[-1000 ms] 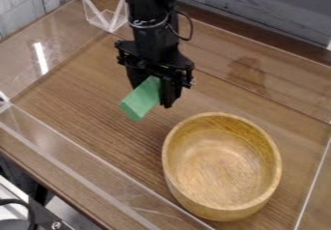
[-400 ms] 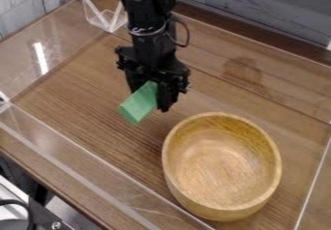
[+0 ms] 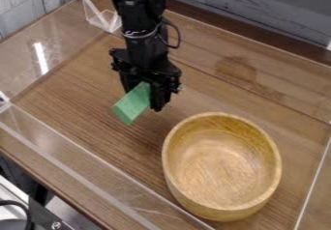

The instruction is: Remove the green block from inside the brown bowl and put it on the table

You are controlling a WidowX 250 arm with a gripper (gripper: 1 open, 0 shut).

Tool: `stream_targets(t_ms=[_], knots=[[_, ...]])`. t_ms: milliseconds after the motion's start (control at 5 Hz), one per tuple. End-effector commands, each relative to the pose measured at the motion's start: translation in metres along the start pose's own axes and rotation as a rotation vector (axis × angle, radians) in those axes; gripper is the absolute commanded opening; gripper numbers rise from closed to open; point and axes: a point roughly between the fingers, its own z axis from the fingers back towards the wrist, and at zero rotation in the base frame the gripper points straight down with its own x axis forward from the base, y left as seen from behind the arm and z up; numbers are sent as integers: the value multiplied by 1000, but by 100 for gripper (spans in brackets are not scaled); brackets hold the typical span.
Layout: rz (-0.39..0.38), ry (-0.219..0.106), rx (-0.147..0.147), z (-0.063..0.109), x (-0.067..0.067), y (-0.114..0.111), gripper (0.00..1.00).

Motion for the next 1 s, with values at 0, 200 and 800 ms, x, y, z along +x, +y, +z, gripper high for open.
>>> stream_targets(t_ms=[0,200,800], knots=[[12,-54,11,9,14,9,0],[16,-57,10,6,18,14,0],[19,-52,-10,9,23,18,100]])
